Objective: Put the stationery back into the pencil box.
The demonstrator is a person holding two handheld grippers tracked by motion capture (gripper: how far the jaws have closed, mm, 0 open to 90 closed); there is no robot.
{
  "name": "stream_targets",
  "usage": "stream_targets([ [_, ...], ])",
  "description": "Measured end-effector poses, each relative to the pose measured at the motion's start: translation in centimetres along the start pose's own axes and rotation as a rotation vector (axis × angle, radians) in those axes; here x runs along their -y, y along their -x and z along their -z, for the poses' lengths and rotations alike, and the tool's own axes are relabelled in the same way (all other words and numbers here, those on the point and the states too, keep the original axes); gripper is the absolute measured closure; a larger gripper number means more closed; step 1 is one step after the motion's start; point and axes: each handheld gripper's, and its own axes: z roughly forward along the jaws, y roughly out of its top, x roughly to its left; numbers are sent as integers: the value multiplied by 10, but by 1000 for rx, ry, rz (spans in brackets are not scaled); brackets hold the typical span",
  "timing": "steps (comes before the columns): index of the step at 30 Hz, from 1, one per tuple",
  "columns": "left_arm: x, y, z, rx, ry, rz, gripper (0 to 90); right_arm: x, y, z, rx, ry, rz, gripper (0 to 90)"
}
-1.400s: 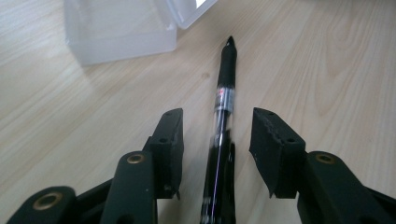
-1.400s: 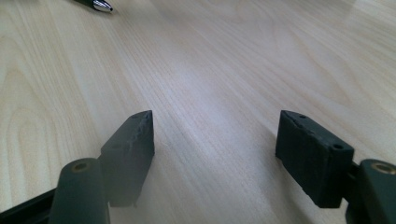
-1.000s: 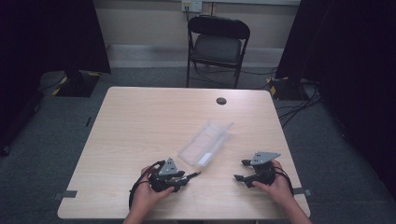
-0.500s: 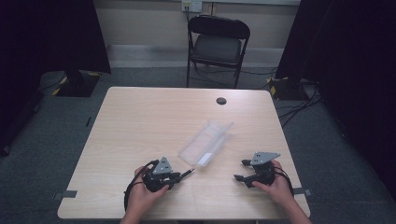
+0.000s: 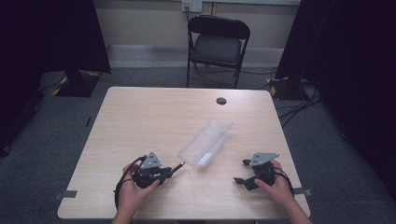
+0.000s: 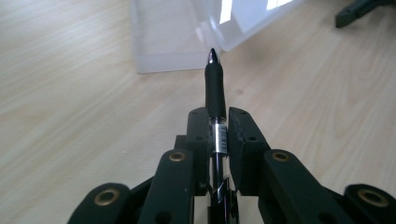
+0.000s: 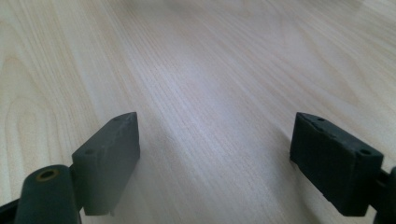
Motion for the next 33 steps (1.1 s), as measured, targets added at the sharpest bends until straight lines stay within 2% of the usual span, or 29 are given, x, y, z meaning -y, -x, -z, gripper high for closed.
stream_targets([
  [3, -7, -9, 4, -14, 28, 31, 796, 1, -1, 1, 5, -3, -7, 151],
  [6, -22, -19, 6, -46, 19, 17, 796, 2, -1, 2, 8, -1, -5, 151],
  [9, -40, -29, 2, -62, 36, 41, 796, 2, -1, 2, 7, -2, -6, 148],
  [11, -51, -36, -3, -77, 44, 49, 796, 2, -1, 2, -1, -2, -6, 147],
  [14, -72, -43, -20, -90, 41, 56, 796, 2, -1, 2, -1, -1, -7, 147],
  [15, -78, -45, -27, -85, 38, 51, 796, 2, -1, 2, 0, -1, -7, 147],
  [16, -83, -46, -34, -81, 51, 65, 796, 2, -1, 2, -1, -1, -7, 147],
  [17, -88, -47, -41, -91, 35, 53, 796, 2, -1, 2, -2, 0, -6, 147],
  [19, -97, -47, -56, -88, 29, 63, 796, 2, -1, 2, -1, -1, -8, 147],
  [20, -101, -49, -63, -93, 11, 41, 796, 2, -1, 2, -1, -1, -7, 147],
  [23, -108, -44, -87, -95, 11, 82, 796, 2, -1, 2, -1, 0, -8, 147],
  [27, -111, -37, -113, -77, 2, 98, 796, 2, -1, 2, 4, -3, -6, 147],
  [32, -111, -25, -132, -98, -33, 101, 794, 2, -1, 2, 0, 0, -7, 147],
  [33, -111, -24, -133, -119, -31, 96, 791, 2, -1, 2, -1, 0, -7, 147],
])
